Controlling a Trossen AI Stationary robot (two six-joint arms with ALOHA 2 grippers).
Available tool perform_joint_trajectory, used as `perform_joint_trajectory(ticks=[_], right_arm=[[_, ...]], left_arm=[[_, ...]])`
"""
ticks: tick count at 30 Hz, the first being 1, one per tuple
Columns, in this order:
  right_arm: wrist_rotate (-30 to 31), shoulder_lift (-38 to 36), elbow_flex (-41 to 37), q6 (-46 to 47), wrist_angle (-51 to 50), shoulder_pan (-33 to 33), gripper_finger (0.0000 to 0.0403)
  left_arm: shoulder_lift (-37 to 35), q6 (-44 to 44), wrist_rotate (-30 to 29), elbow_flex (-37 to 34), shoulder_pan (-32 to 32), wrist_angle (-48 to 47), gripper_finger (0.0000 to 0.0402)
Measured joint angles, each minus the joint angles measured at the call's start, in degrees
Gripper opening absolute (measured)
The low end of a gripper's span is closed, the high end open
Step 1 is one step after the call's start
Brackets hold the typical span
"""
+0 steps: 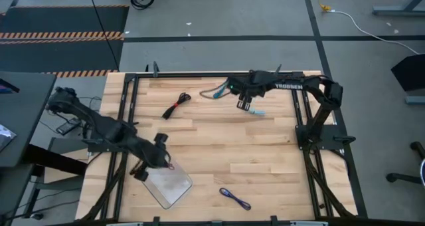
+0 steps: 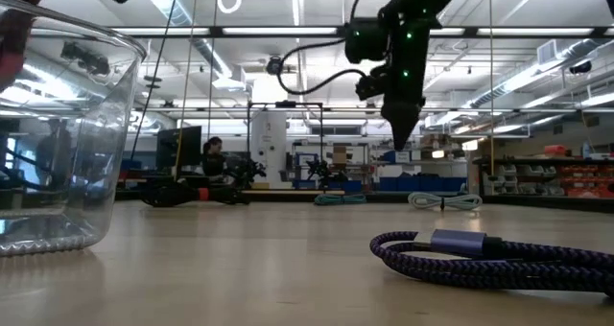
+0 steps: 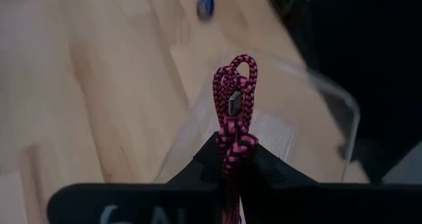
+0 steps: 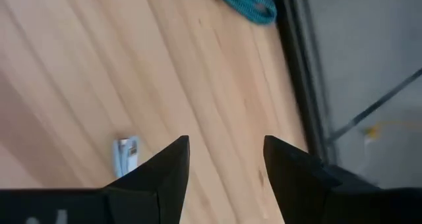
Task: Pick and place USB-C Cables
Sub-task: Put the black pink charger cable into the transparent bin
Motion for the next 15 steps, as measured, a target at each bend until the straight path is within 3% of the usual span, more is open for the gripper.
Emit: perform_joint_trajectory(ticks=[6,15], right_arm=[[-13.43,0.87,0.00,-0.11,-1.12,-6.16,0.0199],[-14.36,2.49,-0.43,-0.21,-2.26,-7.36,0.0198]], left_arm=[[5.62,0.33,-0.02,-0.02,-0.46,-3.01,0.0054],[8.66,6.20,0.13,-0.04,-2.34,-5.88,0.0125]])
